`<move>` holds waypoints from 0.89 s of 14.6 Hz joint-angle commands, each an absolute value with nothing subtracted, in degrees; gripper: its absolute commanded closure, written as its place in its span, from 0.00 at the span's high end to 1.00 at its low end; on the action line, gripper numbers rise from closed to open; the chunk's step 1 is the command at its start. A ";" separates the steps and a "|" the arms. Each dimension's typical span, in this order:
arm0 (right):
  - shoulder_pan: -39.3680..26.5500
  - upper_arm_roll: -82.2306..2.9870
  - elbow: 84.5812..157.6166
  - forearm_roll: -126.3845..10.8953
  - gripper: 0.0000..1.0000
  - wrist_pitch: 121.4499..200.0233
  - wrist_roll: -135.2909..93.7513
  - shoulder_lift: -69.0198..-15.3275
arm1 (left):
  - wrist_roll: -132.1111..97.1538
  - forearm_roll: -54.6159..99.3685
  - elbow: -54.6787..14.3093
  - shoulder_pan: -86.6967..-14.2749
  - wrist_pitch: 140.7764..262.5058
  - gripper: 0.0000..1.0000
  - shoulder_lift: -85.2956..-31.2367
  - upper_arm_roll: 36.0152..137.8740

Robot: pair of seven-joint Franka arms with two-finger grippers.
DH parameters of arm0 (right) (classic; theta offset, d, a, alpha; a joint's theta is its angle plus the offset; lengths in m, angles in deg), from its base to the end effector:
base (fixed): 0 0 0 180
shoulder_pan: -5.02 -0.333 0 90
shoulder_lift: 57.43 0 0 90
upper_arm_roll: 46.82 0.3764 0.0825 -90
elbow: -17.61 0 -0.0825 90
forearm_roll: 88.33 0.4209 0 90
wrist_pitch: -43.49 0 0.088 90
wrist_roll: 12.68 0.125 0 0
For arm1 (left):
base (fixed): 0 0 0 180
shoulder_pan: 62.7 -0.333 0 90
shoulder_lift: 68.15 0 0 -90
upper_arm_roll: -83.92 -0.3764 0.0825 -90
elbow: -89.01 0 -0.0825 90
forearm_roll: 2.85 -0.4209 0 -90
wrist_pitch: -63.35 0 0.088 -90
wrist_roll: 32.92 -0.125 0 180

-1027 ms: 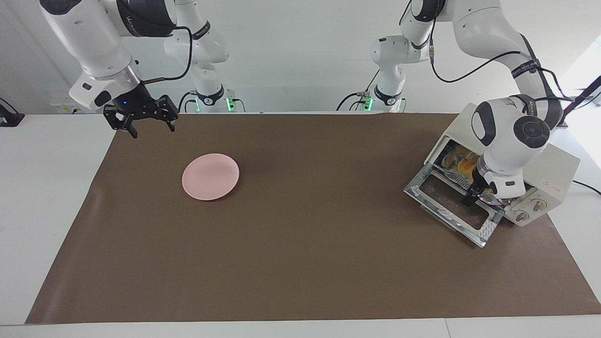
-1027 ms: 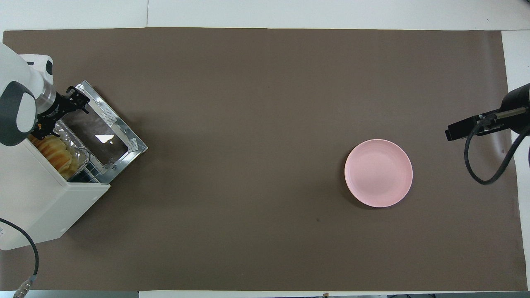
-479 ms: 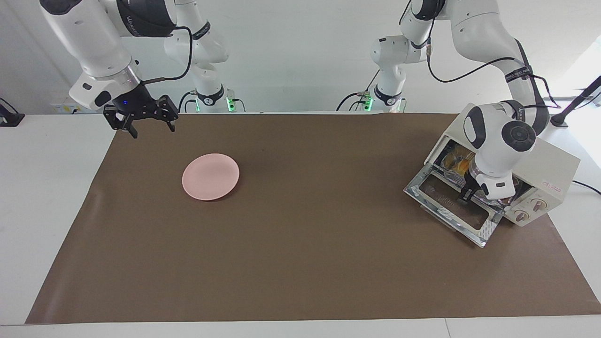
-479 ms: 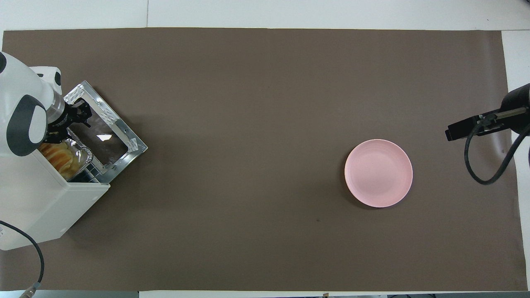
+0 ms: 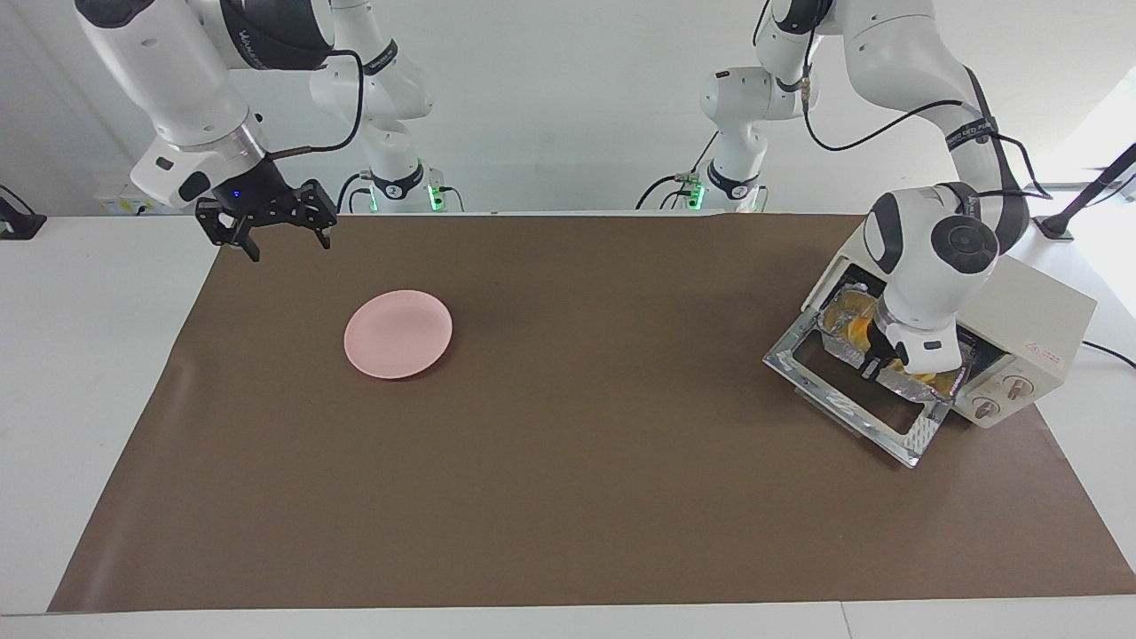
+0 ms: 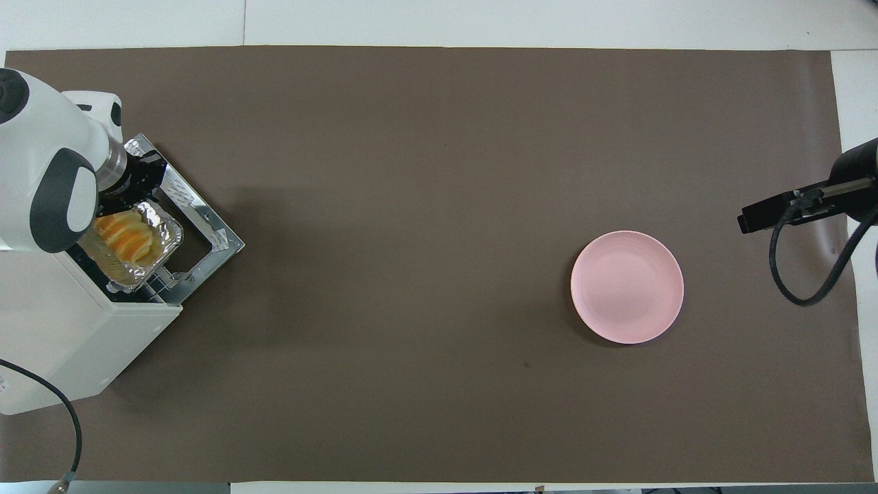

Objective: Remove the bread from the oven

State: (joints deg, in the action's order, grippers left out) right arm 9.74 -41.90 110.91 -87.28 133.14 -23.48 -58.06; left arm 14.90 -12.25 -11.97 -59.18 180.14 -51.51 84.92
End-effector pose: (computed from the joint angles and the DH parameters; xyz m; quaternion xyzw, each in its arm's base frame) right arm 0.5839 0.0046 0.6436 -0.9950 -0.0956 0.0255 0.0111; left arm 0.6835 -0.0413 0.4225 -0.9402 -0.3333 -0.0246 0.0663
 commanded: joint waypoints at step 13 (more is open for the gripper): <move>10.55 -41.29 111.83 -87.46 1.00 133.14 -24.11 -59.01 | 5.58 -0.91 -0.20 -27.12 184.09 0.00 -39.51 85.06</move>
State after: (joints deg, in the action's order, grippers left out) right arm 9.74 -41.90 110.91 -87.28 133.14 -23.48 -58.06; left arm 7.55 -2.25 -2.02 -30.07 181.65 -43.06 85.97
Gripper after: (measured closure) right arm 0.000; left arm 0.982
